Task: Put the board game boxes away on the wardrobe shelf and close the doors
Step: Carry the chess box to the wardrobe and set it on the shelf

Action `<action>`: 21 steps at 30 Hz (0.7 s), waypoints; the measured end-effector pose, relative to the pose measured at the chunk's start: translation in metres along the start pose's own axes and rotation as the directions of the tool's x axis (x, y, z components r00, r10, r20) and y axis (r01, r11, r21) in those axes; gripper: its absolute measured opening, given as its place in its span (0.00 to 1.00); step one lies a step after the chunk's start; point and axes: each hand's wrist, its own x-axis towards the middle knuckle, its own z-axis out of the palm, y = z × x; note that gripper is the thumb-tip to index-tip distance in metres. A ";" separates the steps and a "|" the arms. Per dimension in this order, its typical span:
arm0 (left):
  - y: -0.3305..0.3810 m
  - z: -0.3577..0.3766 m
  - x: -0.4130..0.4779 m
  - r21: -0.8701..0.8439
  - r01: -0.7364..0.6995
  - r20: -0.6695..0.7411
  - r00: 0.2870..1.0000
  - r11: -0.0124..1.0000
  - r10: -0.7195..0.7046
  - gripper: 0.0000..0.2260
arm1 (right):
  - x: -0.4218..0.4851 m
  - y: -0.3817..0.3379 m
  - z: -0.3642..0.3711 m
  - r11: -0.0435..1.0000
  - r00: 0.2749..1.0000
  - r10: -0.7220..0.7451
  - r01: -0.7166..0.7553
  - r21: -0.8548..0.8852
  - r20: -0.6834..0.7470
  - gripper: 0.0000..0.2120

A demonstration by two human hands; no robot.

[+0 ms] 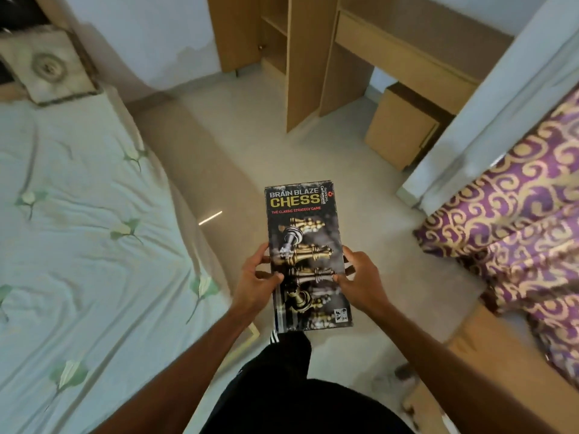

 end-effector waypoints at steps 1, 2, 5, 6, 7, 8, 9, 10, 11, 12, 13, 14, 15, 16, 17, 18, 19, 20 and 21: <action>0.011 -0.002 0.032 0.038 -0.025 -0.008 1.000 0.999 0.026 0.31 | 0.034 -0.007 -0.003 1.000 1.000 -0.006 0.006 -0.005 -0.001 0.26; 0.023 -0.005 0.064 0.075 -0.049 -0.013 0.999 0.996 0.050 0.31 | 0.067 -0.015 -0.006 1.000 1.000 -0.007 0.007 -0.001 0.005 0.27; 0.052 -0.015 0.150 0.162 -0.074 -0.020 0.997 0.984 0.078 0.33 | 0.151 -0.038 -0.017 0.999 0.999 -0.035 0.035 -0.009 0.013 0.27; 0.062 -0.018 0.172 0.192 -0.088 -0.020 0.995 0.977 0.094 0.33 | 0.175 -0.045 -0.021 0.999 0.999 -0.051 0.051 -0.019 0.010 0.27; 0.071 -0.021 0.195 0.211 -0.097 -0.029 0.994 0.973 0.105 0.32 | 0.200 -0.053 -0.023 0.998 0.998 -0.066 0.066 -0.024 0.010 0.27; 0.080 -0.023 0.214 0.230 -0.105 -0.033 0.993 0.968 0.116 0.32 | 0.222 -0.060 -0.024 0.996 0.996 -0.086 0.086 -0.023 0.009 0.28; 0.089 -0.029 0.243 0.236 -0.110 -0.046 0.991 0.965 0.125 0.33 | 0.252 -0.069 -0.024 0.995 0.995 -0.099 0.099 -0.017 0.006 0.30; 0.098 -0.034 0.265 0.253 -0.113 -0.057 0.990 0.961 0.131 0.33 | 0.277 -0.078 -0.024 0.994 0.994 -0.107 0.107 -0.007 0.016 0.33; 0.107 -0.042 0.302 0.261 -0.116 -0.078 0.987 0.959 0.140 0.33 | 0.315 -0.090 -0.021 0.994 0.993 -0.114 0.114 0.005 0.021 0.35; 0.115 -0.049 0.328 0.276 -0.112 -0.091 0.986 0.955 0.142 0.34 | 0.342 -0.100 -0.020 0.992 0.992 -0.126 0.126 0.018 0.024 0.37; 0.121 -0.056 0.355 0.288 -0.112 -0.102 0.984 0.951 0.147 0.35 | 0.369 -0.110 -0.016 0.988 0.988 -0.154 0.153 0.026 0.023 0.37; 0.130 -0.065 0.388 0.289 -0.108 -0.119 0.982 0.951 0.147 0.36 | 0.405 -0.122 -0.011 0.984 0.984 -0.175 0.174 0.040 0.034 0.37; 0.137 -0.072 0.413 0.293 -0.106 -0.136 0.979 0.950 0.151 0.37 | 0.433 -0.130 -0.007 0.980 0.980 -0.194 0.192 0.049 0.042 0.37; 0.147 -0.082 0.443 0.300 -0.113 -0.147 0.976 0.947 0.163 0.38 | 0.467 -0.142 -0.001 0.973 0.973 -0.226 0.224 0.054 0.043 0.36; 0.155 -0.088 0.461 0.304 -0.110 -0.155 0.974 0.946 0.163 0.38 | 0.489 -0.151 0.001 0.969 0.968 -0.244 0.242 0.048 0.052 0.35; 0.162 -0.096 0.483 0.307 -0.098 -0.174 0.972 0.947 0.157 0.37 | 0.514 -0.161 0.004 0.963 0.962 -0.268 0.266 0.042 0.061 0.34; 0.174 -0.110 0.520 0.303 -0.076 -0.208 0.968 0.950 0.144 0.36 | 0.556 -0.178 0.009 0.959 0.956 -0.284 0.282 0.040 0.078 0.33; 0.181 -0.116 0.535 0.306 -0.058 -0.220 0.967 0.950 0.130 0.36 | 0.576 -0.188 0.011 0.956 0.952 -0.292 0.290 0.035 0.096 0.32; 0.193 -0.127 0.562 0.308 -0.057 -0.238 0.962 0.950 0.135 0.35 | 0.609 -0.203 0.014 0.950 0.945 -0.312 0.309 0.038 0.102 0.32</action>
